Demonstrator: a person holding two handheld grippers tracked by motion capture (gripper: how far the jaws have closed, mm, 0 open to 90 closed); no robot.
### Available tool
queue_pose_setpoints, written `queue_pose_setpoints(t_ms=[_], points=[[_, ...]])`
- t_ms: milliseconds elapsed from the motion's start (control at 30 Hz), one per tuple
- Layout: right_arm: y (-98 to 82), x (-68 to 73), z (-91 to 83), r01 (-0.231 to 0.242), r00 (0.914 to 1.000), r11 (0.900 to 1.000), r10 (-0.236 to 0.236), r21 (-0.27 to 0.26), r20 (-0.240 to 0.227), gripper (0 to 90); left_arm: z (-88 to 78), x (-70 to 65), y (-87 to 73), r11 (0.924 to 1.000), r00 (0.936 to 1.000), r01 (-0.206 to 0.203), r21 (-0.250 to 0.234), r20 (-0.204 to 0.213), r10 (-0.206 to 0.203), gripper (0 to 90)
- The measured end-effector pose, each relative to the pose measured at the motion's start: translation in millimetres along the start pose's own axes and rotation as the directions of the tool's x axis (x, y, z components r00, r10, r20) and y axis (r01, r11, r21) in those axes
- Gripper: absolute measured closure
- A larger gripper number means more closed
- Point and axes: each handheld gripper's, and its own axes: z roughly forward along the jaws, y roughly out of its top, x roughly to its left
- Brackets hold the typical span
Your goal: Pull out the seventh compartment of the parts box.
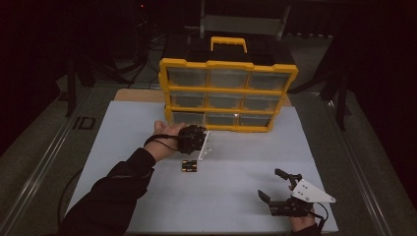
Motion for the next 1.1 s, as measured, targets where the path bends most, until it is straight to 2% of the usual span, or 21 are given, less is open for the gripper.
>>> queue_pose_setpoints(t_ms=[433,700,1100], points=[[0.4,0.0,0.0,0.001,1.0,1.0,-0.001,-0.002,-0.001,8.5,-10.5,-2.7,7.6,0.9999,0.9997,-0.001,0.01,0.023,0.001,73.3],[0.7,0.4,0.0,0.004,1.0,1.0,-0.004,-0.002,-0.003,8.5,-13.9,-7.0,11.8,0.9998,0.9999,0.003,0.019,0.014,-0.003,73.3],[1.2,1.8,0.8,0.008,0.9999,1.0,-0.008,0.0,-0.006,8.5,-17.6,-15.0,10.5,0.9999,0.9998,0.016,-0.002,0.013,-0.016,73.1]])
